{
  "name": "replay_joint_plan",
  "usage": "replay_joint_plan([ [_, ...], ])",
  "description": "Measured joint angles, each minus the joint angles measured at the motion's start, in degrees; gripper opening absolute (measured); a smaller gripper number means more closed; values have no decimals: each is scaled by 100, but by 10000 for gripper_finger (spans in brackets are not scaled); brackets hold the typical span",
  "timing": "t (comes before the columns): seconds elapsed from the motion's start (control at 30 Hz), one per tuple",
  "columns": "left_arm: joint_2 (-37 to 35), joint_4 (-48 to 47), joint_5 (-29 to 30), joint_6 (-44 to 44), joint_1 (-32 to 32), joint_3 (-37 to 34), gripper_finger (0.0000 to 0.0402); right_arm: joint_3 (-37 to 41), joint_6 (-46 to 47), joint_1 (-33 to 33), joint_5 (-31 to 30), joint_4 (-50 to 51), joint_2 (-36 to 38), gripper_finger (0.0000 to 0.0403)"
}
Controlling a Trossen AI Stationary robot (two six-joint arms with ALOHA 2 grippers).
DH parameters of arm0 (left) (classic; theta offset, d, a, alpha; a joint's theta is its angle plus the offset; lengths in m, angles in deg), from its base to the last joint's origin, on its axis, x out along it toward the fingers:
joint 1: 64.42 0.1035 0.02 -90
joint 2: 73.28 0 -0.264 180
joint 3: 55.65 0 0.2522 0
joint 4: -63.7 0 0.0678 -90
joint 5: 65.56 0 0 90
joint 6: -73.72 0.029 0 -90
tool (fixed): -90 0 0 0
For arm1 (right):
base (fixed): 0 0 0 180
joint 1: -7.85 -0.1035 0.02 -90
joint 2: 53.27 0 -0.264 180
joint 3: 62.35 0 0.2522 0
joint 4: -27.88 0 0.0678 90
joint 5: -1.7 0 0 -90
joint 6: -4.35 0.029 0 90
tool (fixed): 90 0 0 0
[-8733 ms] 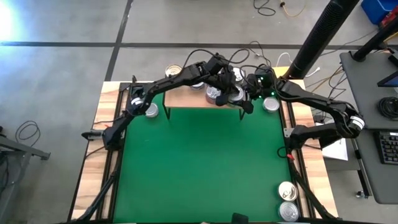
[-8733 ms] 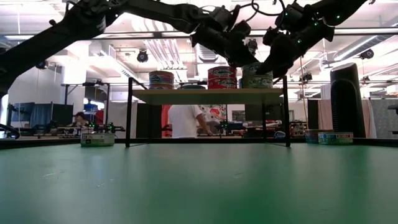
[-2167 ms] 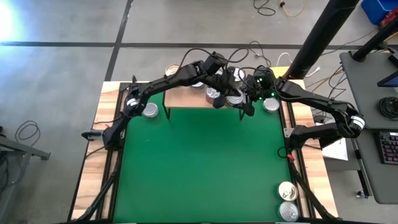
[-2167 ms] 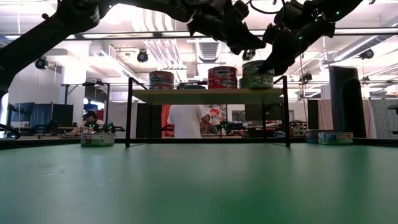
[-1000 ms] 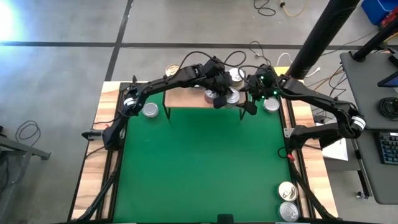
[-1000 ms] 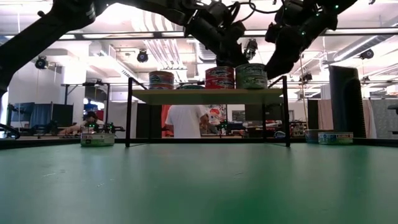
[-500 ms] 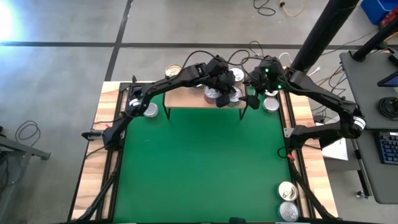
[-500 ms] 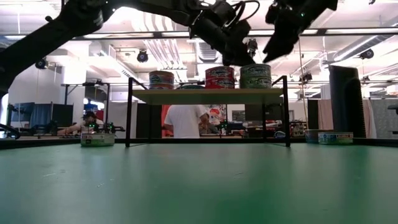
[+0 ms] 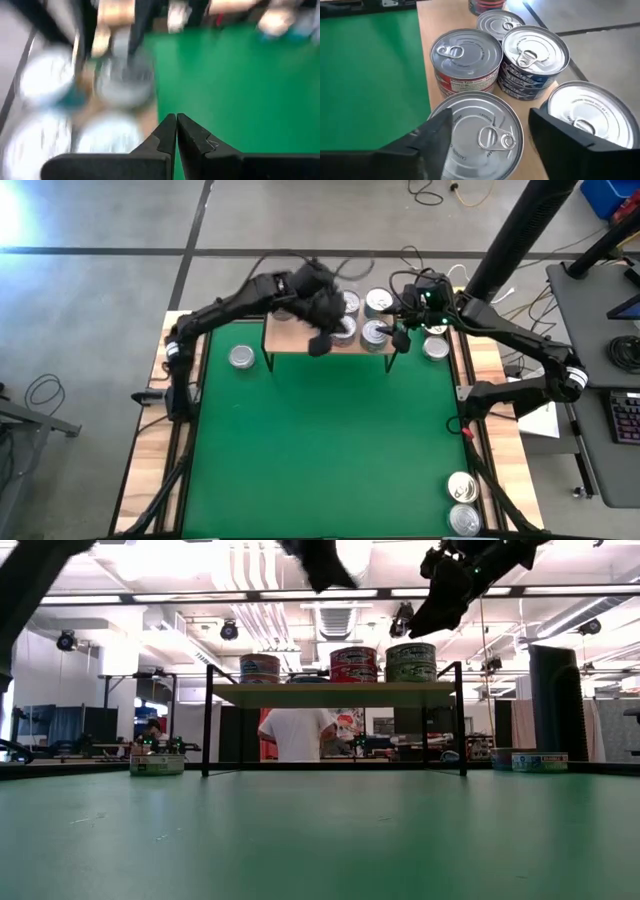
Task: Stack canned seafood by type on shelf
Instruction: Stack the green tuna can on top of the green tuna can on the shelf
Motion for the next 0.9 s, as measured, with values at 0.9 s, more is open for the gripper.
replay_joint_plan([
  [0.9,-1267,2125,2005,-875,299,-3711,0,477,104,-24,-391,-102,-2,201],
])
